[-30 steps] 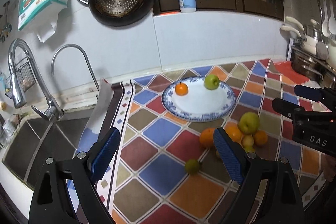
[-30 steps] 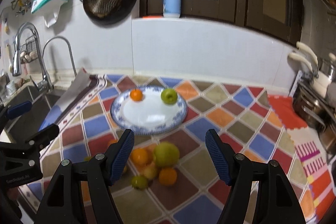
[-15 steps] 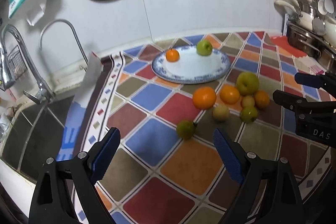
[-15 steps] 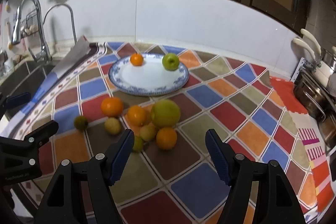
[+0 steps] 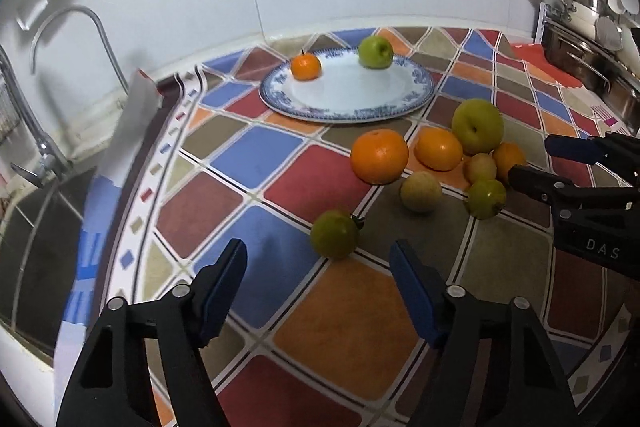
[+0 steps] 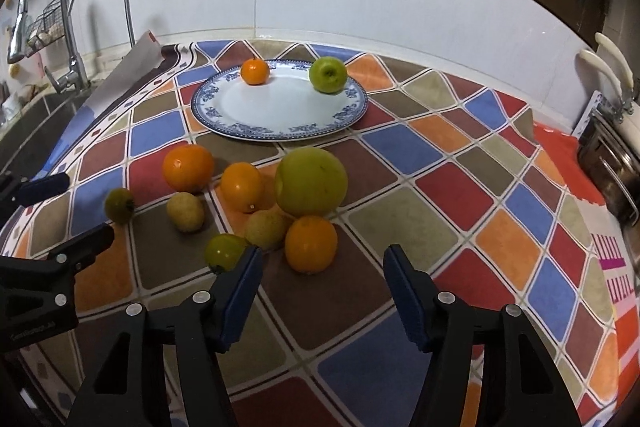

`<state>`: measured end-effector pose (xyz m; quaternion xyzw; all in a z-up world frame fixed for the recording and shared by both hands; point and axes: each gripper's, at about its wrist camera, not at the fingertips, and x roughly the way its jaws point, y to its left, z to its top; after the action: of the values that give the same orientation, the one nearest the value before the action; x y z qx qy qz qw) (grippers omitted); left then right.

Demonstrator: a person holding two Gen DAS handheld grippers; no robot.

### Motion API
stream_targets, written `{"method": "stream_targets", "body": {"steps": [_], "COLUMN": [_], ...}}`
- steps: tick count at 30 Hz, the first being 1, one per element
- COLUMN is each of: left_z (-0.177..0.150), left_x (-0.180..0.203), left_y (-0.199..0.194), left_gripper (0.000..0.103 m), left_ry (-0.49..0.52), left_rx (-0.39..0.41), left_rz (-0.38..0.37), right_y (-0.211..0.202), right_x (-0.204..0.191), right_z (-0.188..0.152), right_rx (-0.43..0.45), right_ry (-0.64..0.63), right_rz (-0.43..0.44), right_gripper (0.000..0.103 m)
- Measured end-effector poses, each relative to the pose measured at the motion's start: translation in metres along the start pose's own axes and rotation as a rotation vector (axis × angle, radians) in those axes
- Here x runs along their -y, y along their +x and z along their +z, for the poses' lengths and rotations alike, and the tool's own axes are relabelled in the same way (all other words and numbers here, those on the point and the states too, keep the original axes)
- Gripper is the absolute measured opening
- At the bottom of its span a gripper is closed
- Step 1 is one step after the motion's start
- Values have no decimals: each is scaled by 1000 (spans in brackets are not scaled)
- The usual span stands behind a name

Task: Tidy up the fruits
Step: 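Grasp a small green citrus with the left tool while the right tool grasps an orange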

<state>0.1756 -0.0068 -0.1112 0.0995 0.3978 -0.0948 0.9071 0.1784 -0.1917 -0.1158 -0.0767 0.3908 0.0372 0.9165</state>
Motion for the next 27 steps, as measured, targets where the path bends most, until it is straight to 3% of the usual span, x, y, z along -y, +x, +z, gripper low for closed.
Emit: {"method": "stream_targets", "body": {"steps": [7,12,15,27], "left_z": [7,10,11,13], "left_x": [1,3,5,8], "left_y": [13,19,22,2], "left_gripper": [47,32,30,28], "left_ry": [-5,-8,-7,0], "left_rx": [-36,-52,-54,-12], "left_rz": [-37,-63,-70,-79], "right_y": [16,21,22,7], "right_x": [1,3,4,6], "right_z": [4,4,3,2], "right_rx": [-32,-51,-55,-34], "right_ry": [3,21,21,40], "right_rz": [37,57,62,51], "right_gripper": [52,39,33,32]}}
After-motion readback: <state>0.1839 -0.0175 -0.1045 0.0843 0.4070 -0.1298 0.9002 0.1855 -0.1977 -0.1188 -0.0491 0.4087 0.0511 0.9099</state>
